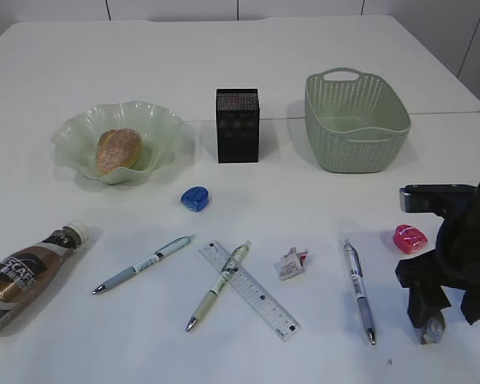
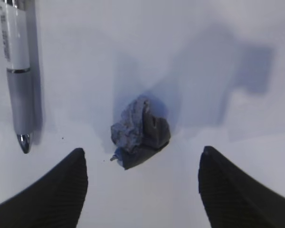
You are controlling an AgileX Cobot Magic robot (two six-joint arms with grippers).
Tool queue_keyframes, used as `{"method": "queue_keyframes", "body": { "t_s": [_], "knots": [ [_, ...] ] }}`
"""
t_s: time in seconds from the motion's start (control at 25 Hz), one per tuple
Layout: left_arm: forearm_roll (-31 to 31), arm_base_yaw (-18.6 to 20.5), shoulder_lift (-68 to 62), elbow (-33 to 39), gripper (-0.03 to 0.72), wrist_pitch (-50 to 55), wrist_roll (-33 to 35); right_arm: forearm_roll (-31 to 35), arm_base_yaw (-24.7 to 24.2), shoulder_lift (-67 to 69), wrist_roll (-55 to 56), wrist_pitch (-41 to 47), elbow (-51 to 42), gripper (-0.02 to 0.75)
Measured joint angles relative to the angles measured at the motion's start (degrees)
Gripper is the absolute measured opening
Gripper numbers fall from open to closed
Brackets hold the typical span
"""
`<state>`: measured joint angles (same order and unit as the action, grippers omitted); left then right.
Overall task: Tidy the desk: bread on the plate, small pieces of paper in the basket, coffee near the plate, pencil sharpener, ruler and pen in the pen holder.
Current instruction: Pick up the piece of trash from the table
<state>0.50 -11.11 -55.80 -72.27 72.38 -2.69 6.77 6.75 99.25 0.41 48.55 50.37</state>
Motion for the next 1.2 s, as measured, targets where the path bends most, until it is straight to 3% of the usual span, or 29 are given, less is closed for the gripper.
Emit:
{"method": "queue_keyframes", "body": {
  "t_s": [1.2],
  "knots": [
    [0.0, 0.0, 0.0, 0.0, 0.447, 0.0, 0.0, 0.9, 0.0, 3.0, 0.1, -1.1, 0.2, 0.566]
  ]
}}
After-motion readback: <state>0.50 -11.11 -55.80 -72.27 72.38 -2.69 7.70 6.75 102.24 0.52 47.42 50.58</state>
